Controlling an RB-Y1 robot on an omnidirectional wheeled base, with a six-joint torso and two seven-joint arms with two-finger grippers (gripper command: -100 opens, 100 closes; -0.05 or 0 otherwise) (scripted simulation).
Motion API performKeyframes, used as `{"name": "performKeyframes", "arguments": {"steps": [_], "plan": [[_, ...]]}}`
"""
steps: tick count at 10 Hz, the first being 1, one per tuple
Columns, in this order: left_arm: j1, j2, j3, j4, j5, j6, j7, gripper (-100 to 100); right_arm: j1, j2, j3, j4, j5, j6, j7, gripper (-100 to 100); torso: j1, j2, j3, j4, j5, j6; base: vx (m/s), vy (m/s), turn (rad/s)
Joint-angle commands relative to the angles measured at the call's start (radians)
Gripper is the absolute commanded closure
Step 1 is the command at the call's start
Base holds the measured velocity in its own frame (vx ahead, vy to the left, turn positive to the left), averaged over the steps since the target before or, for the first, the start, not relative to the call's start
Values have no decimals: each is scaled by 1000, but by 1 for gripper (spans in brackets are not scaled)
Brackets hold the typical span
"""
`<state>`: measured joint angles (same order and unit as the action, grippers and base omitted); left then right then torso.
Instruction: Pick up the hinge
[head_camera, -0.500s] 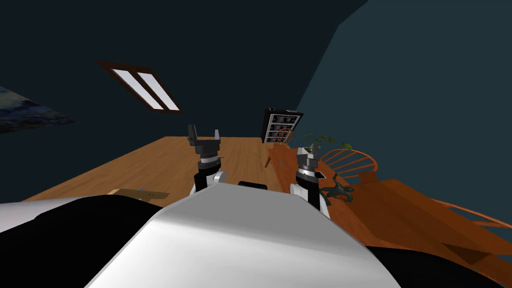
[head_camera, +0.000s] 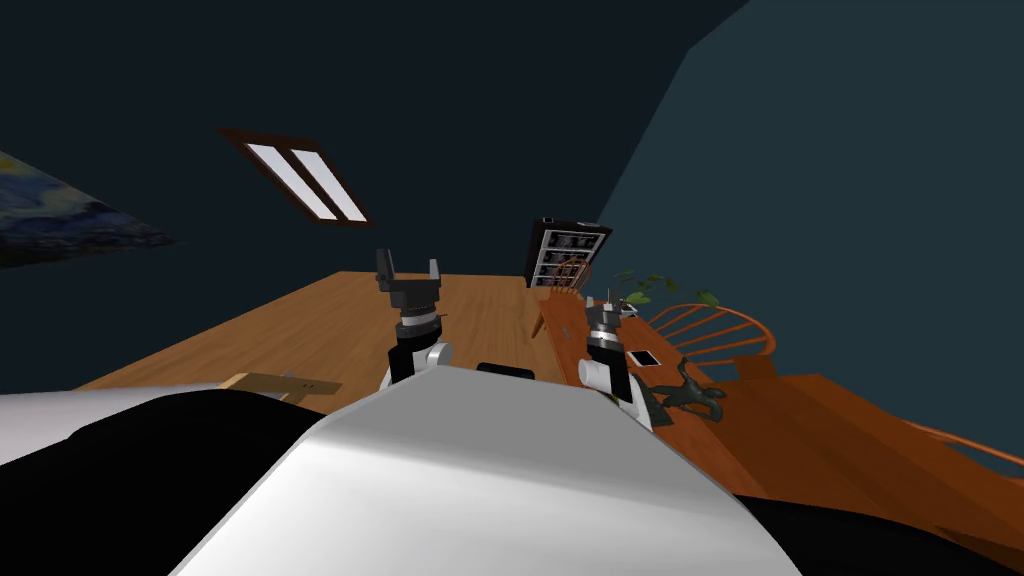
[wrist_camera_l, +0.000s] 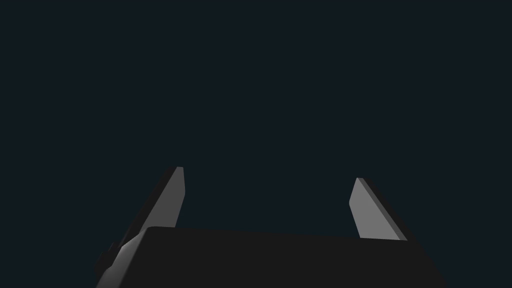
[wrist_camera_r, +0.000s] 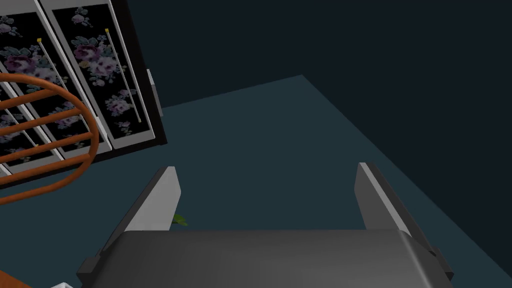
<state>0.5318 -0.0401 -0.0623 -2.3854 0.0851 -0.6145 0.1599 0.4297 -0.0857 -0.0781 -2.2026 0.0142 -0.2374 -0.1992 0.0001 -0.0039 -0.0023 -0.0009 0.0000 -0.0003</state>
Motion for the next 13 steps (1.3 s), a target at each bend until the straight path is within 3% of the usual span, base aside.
{"name": "performKeyframes", "arguments": {"steps": [1, 2, 3, 4, 5, 6, 7, 8, 9, 10, 11, 12, 13], "plan": [[0, 0, 0, 0, 0, 0, 0, 0, -28, -18, -5, 44, -33, 50, -12, -100, 0, 0, 0, 0, 0, 0, 44, 7, 78], [0, 0, 0, 0, 0, 0, 0, 0, -28, -18, -5, 44, -33, 54, -12, -100, 0, 0, 0, 0, 0, 0, 32, 6, 18], [0, 0, 0, 0, 0, 0, 0, 0, -54, -31, -12, 82, -57, 90, -20, -100, 0, 1, 1, 0, 0, 0, 32, 5, 47], [0, 0, 0, 0, 0, 0, 0, 0, -54, -31, -12, 82, -57, 90, -20, -100, 0, 1, 1, 0, 0, 0, 24, 2, 23], [0, 0, 0, 0, 0, 0, 0, 0, -81, -44, -19, 122, -82, 129, -30, -100, 0, 2, 1, 0, 0, 0, 28, 4, 52], [0, 0, 0, 0, 0, 0, 0, 0, -81, -44, -19, 122, -82, 129, -30, -100, 0, 1, 1, 0, 0, 0, 25, 2, 27], [0, 0, 0, 0, 0, 0, 0, 0, -109, -58, -27, 165, -109, 164, -40, -100, 0, 2, 1, 0, 0, 0, 29, 4, 54], [0, 0, 0, 0, 0, 0, 0, 0, -109, -58, -27, 165, -109, 170, -40, -100, 0, 2, 1, 0, 0, 0, 28, 3, 31], [0, 0, 0, 0, 0, 0, 0, 0, -138, -72, -36, 202, -137, 213, -50, -100, 0, 2, 1, 0, 0, 0, 32, 4, 51], [0, 0, 0, 0, 0, 0, 0, 0, -138, -72, -36, 211, -137, 213, -50, -100, 0, 1, 1, 0, 0, 0, 30, 4, 35], [0, 0, 0, 0, 0, 0, 0, 0, -167, -86, -45, 250, -167, 257, -62, -100, 0, 2, 1, 0, 0, 0, 29, 3, 57], [0, 0, 0, 0, 0, 0, 0, 0, -167, -86, -45, 259, -167, 257, -62, -100, 0, 2, 1, 0, 0, 0, 23, 1, 32], [0, 0, 0, 0, 0, 0, 0, 0, -197, -102, -55, 301, -198, 300, -74, -100, 0, 2, 1, 0, 0, 0, 32, 0, 61]]}}
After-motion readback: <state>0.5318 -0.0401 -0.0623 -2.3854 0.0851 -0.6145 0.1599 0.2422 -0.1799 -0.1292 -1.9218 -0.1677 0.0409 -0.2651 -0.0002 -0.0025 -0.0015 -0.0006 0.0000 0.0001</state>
